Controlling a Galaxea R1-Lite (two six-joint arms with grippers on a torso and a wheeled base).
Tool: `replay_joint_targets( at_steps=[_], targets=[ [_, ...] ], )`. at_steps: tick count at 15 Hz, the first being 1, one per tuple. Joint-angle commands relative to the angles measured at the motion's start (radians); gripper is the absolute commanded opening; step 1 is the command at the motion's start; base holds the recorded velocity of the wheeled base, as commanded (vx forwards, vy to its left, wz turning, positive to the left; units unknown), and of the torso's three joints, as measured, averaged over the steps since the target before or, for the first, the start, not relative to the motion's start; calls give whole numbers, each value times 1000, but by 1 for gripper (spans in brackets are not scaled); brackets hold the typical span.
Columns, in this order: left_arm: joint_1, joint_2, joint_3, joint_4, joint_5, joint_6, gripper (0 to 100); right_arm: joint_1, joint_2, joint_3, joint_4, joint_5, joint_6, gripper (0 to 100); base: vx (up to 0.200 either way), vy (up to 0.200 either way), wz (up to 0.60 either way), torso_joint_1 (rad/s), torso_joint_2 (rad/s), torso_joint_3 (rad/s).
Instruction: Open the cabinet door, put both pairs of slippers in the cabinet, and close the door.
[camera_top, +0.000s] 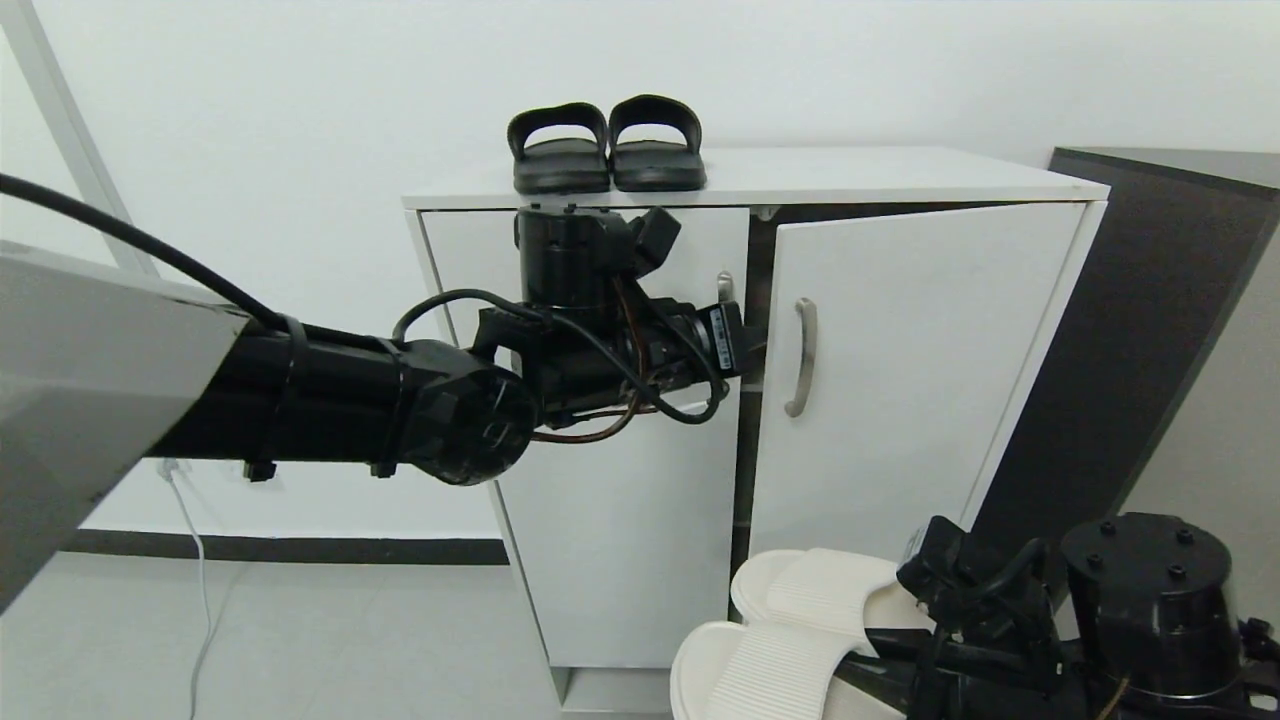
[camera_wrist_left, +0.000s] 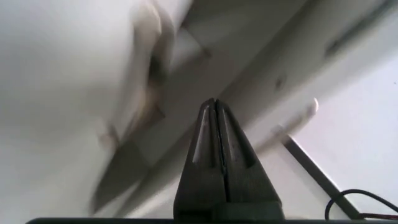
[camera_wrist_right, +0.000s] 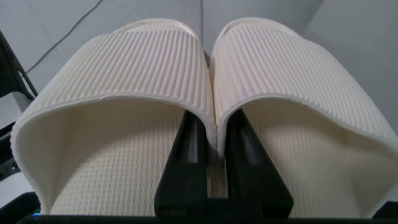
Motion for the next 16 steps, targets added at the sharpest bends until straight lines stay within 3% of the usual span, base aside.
replay_joint_targets(
  at_steps=[1, 2, 4, 8, 11, 14, 15, 16],
  targets=[
    [-85, -63, 93, -53, 3, 3, 0, 6, 0, 2, 0, 0, -1, 0, -200, 0, 0, -2, 2, 7],
    [-122, -77, 119, -69, 9, 3, 0, 8, -1, 5, 0, 0, -1, 0, -200, 0, 0, 7, 2, 7],
    [-140, -88, 123, -70, 12, 3, 0, 9, -1, 5, -2, 0, -2, 0, -200, 0, 0, 0, 0, 5],
    [-57, -152, 197, -86, 12, 6, 0, 11, -3, 6, -2, 0, -1, 0, -50, 0, 0, 1, 1, 1],
    [4, -338, 381, -96, 14, 6, 0, 8, -3, 5, -4, -2, -1, 0, 0, 0, 0, 0, 0, 0],
    [56, -657, 651, -73, 14, 15, 0, 5, 0, 2, -4, -2, 1, 0, 0, 0, 0, 0, 0, 0],
    [74, -757, 702, -27, 16, 33, 0, 5, -1, 2, -7, -4, 1, 0, 0, 0, 0, 0, 0, 0],
    [110, -863, 734, 85, 45, 62, 0, 5, 0, 3, -16, -4, 1, 0, 0, 0, 0, 0, 0, 0]
  ],
)
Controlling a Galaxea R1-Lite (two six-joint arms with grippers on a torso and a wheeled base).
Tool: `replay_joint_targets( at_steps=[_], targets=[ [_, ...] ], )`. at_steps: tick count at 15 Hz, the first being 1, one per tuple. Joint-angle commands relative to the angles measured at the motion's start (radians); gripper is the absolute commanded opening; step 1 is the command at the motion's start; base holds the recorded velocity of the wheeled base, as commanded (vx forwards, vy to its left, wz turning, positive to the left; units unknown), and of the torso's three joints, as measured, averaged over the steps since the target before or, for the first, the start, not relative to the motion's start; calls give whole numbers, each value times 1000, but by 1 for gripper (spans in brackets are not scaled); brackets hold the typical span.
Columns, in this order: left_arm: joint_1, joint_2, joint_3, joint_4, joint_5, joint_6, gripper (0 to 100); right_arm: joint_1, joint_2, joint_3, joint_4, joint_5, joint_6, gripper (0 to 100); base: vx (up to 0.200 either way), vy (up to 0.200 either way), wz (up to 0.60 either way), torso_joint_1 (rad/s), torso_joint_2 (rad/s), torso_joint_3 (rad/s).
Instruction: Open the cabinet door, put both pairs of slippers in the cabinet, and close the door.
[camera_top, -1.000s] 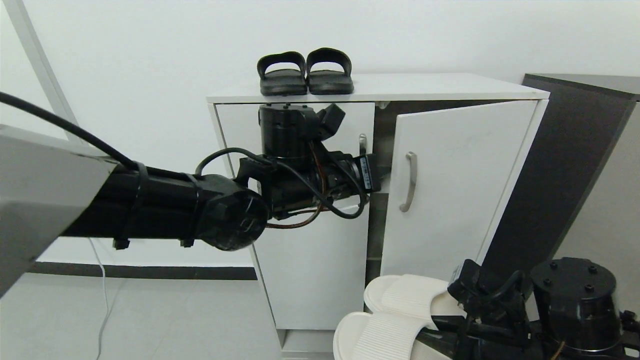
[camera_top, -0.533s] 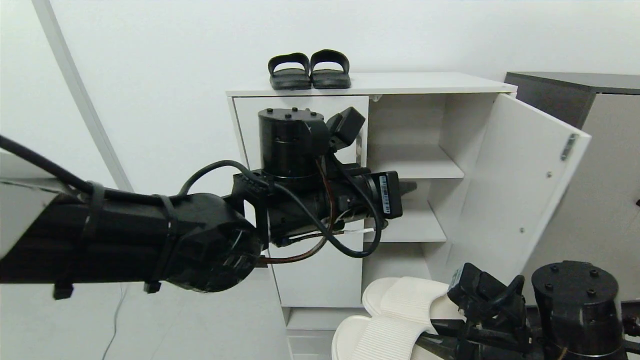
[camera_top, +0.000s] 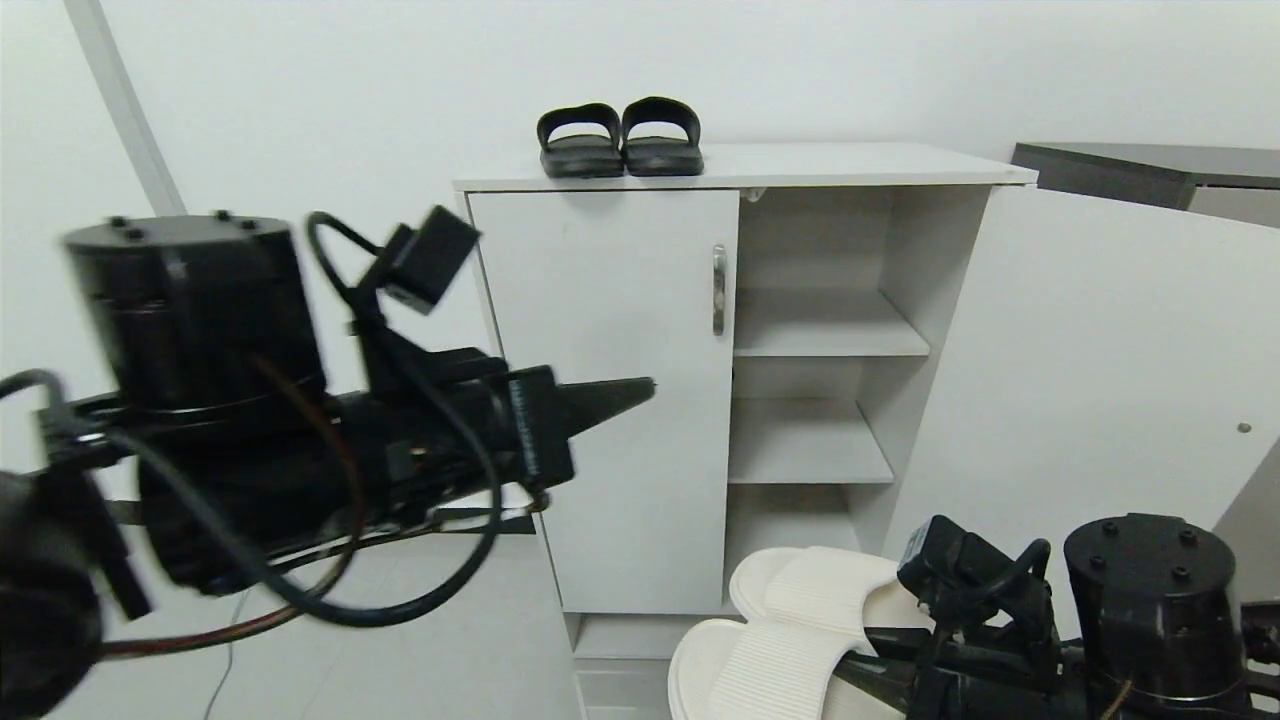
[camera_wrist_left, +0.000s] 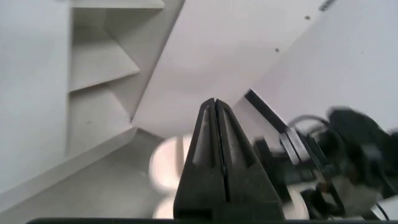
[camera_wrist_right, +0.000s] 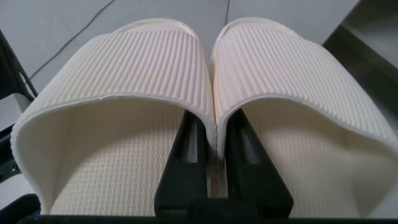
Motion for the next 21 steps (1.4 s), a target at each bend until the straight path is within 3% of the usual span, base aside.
replay_joint_targets(
  at_steps=[1, 3, 4, 5, 7, 8, 9, 11, 12, 15, 17, 20, 21],
  targets=[
    [88, -401, 182, 221, 73, 65, 0, -1, 2, 1, -6, 0, -1, 0, 0, 0, 0, 0, 0, 0],
    [88, -585, 256, 335, 197, 119, 0, -9, 2, 1, -11, 0, 1, 0, 0, 0, 0, 0, 0, 0],
    [88, -617, 270, 350, 226, 134, 0, -11, 2, 1, -11, 2, 1, 0, 0, 0, 0, 0, 0, 0],
    [100, -734, 324, 418, 349, 183, 0, -15, 4, -1, -11, 2, 2, 0, 0, 0, 0, 0, 0, 0],
    [206, -841, 423, 457, 392, 190, 0, -17, 10, -1, -12, 2, 4, 0, 0, 0, 0, 0, 0, 0],
    [230, -866, 442, 459, 406, 190, 0, -17, 10, -1, -12, 2, 4, 0, 0, 0, 0, 0, 0, 0],
    [306, -941, 515, 465, 481, 193, 0, -23, 11, -1, -12, 2, 4, 0, 0, 0, 0, 0, 0, 0],
    [361, -1036, 609, 465, 558, 220, 0, -23, 17, -1, -11, 3, 4, 0, 0, 0, 0, 0, 0, 0],
    [382, -1079, 640, 465, 567, 228, 0, -21, 21, -1, -11, 3, 4, 0, 0, 0, 0, 0, 0, 0],
    [533, -1302, 785, 470, 564, 331, 0, -20, 31, -1, -12, 5, -1, 0, 0, 0, 0, 0, 0, 0],
    [605, -1392, 782, 508, 521, 351, 0, -20, 31, -1, -12, 3, -1, 0, 0, 0, 0, 0, 0, 0],
    [609, -1410, 782, 508, 513, 358, 0, -20, 44, -2, -14, 5, -1, 0, 0, 0, 0, 0, 0, 0],
    [609, -1410, 782, 514, 467, 364, 0, -20, 48, -2, -21, 3, -1, 0, 0, 0, 0, 0, 0, 0]
  ],
)
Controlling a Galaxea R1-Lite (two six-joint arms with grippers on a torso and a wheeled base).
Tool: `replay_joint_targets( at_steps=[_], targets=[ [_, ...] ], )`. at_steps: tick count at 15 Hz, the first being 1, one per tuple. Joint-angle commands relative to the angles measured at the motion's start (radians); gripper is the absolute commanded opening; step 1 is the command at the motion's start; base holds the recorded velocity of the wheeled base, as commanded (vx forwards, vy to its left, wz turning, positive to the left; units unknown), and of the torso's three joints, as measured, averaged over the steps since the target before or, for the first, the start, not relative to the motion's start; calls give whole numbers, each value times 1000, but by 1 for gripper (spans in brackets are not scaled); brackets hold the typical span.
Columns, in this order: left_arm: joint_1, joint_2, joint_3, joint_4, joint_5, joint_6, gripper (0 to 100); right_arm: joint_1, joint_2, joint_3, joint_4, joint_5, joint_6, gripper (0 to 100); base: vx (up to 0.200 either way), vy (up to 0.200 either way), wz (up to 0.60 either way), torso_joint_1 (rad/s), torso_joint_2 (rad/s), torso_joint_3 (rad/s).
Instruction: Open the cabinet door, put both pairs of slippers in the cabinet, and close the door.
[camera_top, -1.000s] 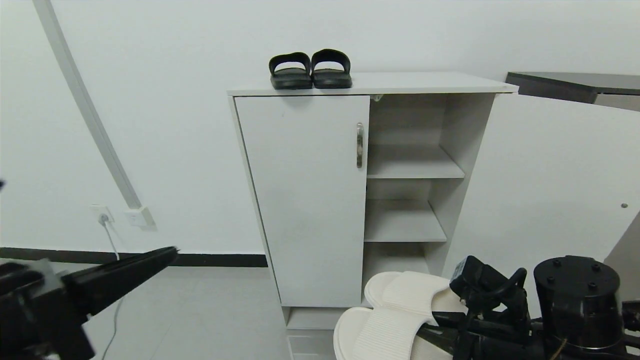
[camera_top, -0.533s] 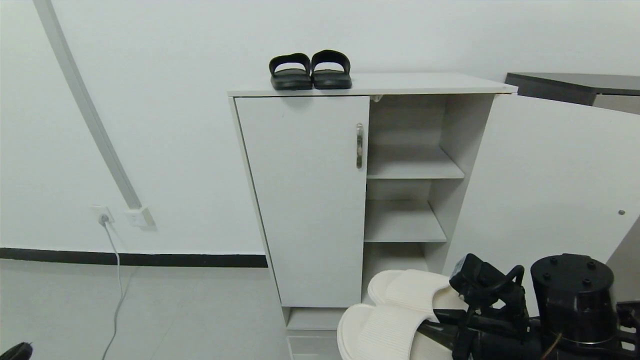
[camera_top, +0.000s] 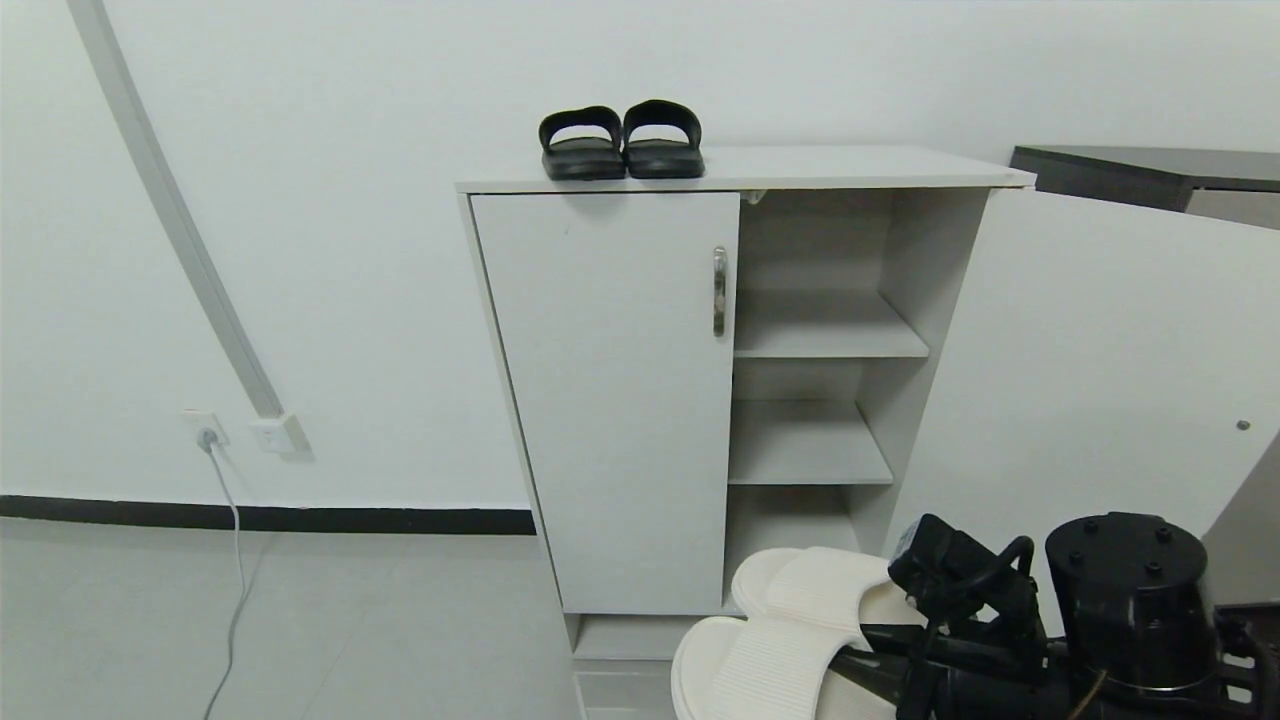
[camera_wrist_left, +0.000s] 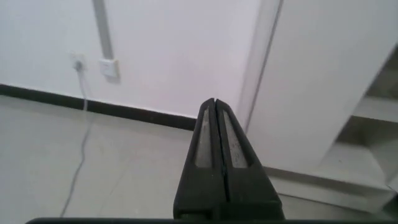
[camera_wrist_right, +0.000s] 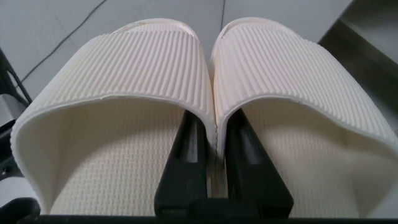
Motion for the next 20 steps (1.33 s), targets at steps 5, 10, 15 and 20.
replay_joint_targets(
  at_steps=[5, 10, 15, 20],
  targets=[
    [6, -31, 7, 23, -185, 68, 0, 5, 69, -3, -94, -65, 10, 0, 0, 0, 0, 0, 0, 0],
    [6, -33, 7, 23, -182, 71, 0, 189, 296, -138, -171, -622, 314, 0, 0, 0, 0, 0, 0, 0],
    [6, -33, 7, 23, -181, 71, 0, 163, 532, -322, -174, -929, 422, 0, 0, 0, 0, 0, 0, 0],
    [6, -33, 9, 23, -181, 71, 0, 112, 587, -352, -175, -967, 437, 0, 0, -160, 0, 2, 3, 3]
  ],
)
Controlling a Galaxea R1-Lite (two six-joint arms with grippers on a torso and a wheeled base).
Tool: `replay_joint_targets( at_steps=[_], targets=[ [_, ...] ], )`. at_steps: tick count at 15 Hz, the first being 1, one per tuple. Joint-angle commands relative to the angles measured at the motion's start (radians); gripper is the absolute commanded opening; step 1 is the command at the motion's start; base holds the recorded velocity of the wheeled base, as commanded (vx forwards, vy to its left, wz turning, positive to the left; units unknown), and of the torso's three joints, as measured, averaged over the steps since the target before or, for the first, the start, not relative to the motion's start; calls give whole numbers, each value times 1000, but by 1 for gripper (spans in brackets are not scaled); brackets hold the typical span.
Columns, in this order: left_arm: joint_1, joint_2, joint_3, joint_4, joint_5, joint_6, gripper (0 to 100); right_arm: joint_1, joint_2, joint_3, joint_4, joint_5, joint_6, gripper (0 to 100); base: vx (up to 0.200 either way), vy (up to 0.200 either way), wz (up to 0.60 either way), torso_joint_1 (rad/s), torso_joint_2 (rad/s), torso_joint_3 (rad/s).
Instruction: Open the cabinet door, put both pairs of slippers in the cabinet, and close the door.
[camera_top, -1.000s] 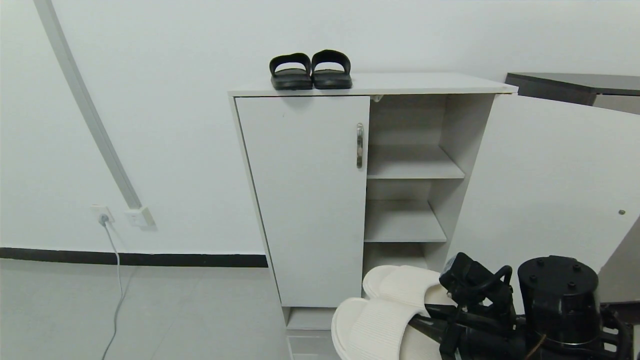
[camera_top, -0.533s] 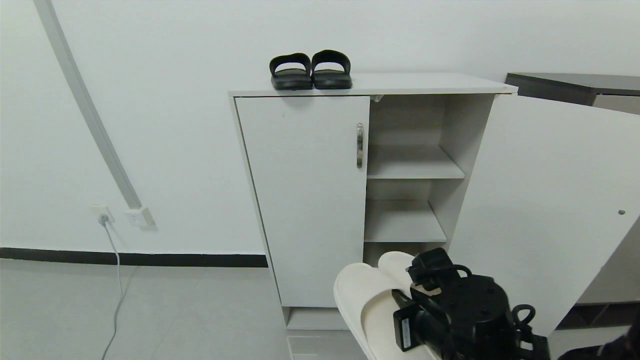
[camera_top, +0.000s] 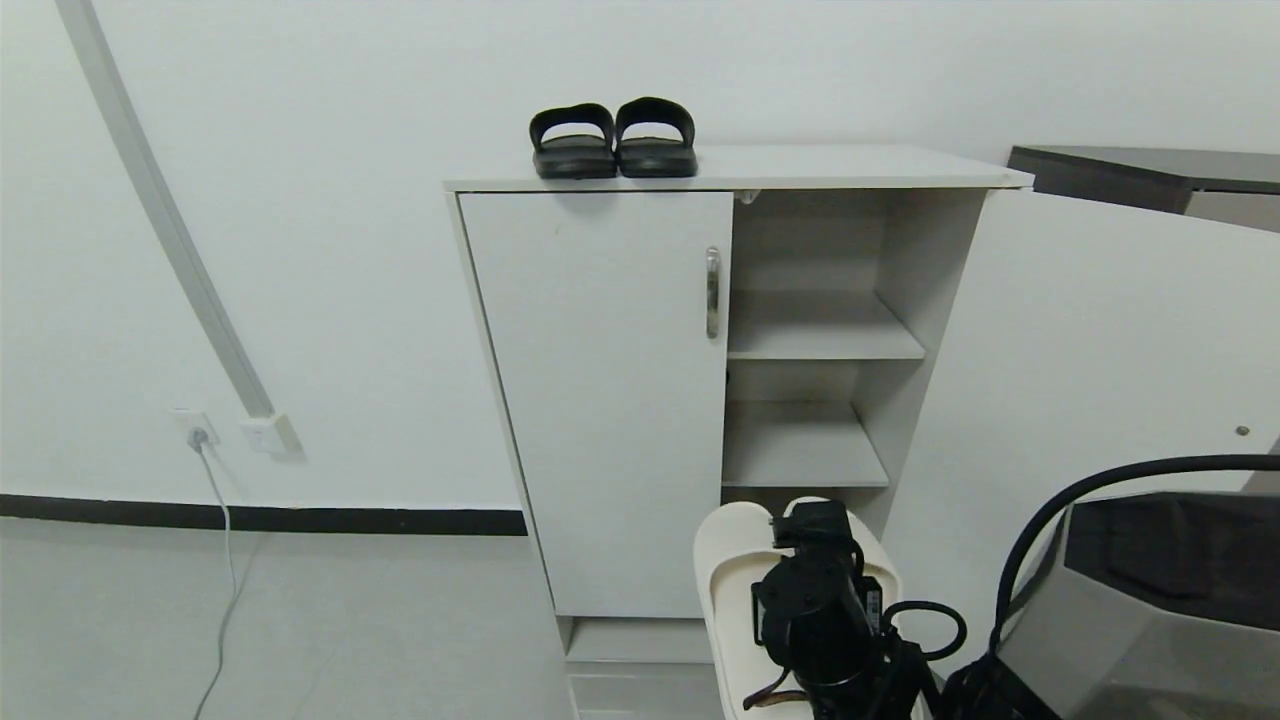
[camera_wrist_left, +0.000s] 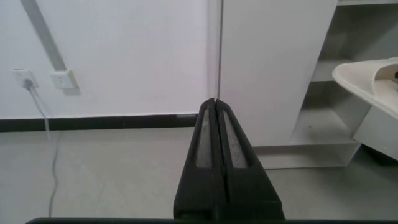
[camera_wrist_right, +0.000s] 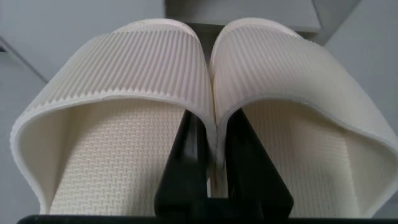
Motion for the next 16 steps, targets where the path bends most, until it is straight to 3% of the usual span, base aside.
replay_joint_targets(
  at_steps=[1, 3, 10, 16],
  targets=[
    [0, 4, 0, -1, -2, 0, 0, -18, 34, -3, 0, 0, 9, 0, 0, -200, 0, 17, 7, 2],
    [0, 2, 1, -1, -4, 0, 0, -25, 53, -6, 0, 0, 10, 0, 0, -200, 0, 12, 2, 2],
    [0, 2, 1, -3, -2, -2, 0, -67, 169, -193, 0, 49, -28, 0, 0, 0, 0, 0, 0, 0],
    [0, 4, 1, -3, -4, -2, 0, -77, 176, -189, -13, 57, -23, 0, 0, 0, 0, 0, 0, 0]
  ],
)
